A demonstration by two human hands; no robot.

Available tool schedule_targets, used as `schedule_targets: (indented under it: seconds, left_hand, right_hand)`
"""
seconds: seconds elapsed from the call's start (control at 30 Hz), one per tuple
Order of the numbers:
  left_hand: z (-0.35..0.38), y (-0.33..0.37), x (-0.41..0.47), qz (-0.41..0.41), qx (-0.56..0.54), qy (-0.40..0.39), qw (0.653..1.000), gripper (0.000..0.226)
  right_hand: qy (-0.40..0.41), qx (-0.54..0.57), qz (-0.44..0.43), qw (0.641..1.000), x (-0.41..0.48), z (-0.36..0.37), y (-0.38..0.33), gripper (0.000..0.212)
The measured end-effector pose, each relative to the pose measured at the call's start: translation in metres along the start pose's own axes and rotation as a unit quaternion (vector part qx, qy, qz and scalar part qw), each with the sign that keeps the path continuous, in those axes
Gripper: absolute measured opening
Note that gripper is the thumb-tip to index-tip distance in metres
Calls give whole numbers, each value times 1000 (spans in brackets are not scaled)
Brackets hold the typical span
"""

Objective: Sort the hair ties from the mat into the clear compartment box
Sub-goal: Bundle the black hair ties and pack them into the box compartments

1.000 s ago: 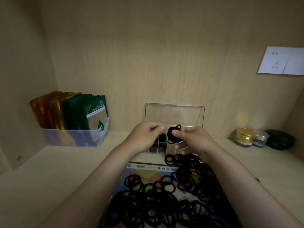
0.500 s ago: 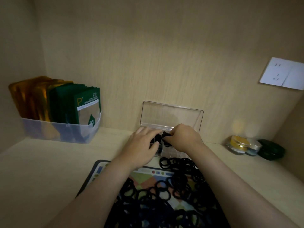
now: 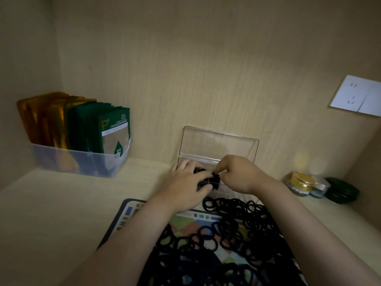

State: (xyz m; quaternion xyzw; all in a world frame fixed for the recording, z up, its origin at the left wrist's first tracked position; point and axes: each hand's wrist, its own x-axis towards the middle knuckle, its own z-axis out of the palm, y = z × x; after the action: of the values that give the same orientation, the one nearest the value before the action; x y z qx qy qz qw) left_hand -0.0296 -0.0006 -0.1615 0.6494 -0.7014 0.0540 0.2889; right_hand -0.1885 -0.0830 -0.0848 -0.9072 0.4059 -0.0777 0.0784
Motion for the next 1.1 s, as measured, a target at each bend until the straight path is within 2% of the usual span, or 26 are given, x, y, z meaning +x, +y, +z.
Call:
schedule_targets:
  seconds: [0.1,0.2,0.4,0.57,0.8,0.93,1.0,1.1]
  left_hand:
    - [-1,1,1,-17,-44,25,999,37]
    - [-2,0,0,-22,-53,31,998,34]
    - [-2,0,-4,11,-7,19,1000,38]
    - [-8,3,-4,6,-21,6,1000,37]
    - [-41,10,-1,-45,11,7,999,25]
    - [-66,22,-8,-50,-36,-32,998,6]
    - [-76,25,-18,-65,-34,-89,993,10]
    - [-84,21,-40,-105,-46,-188,975,16]
  right_hand:
    - [5,-104,-48,993,-8,12,2,39]
    - [-8,-175,-73,982,-8,28,0,49]
    - [48,-132,-74,987,-9,24,3,51]
    - [2,-129,-80,988,-12,29,3,45]
    - [105,7,-75,992,-36,10,3,33]
    - [49,76,-83,992,-58,7,-19,26]
    - [-8,133,-101,986,-65,13,-30,20]
    - [-72,139,-135,979,-70,27,-41,16]
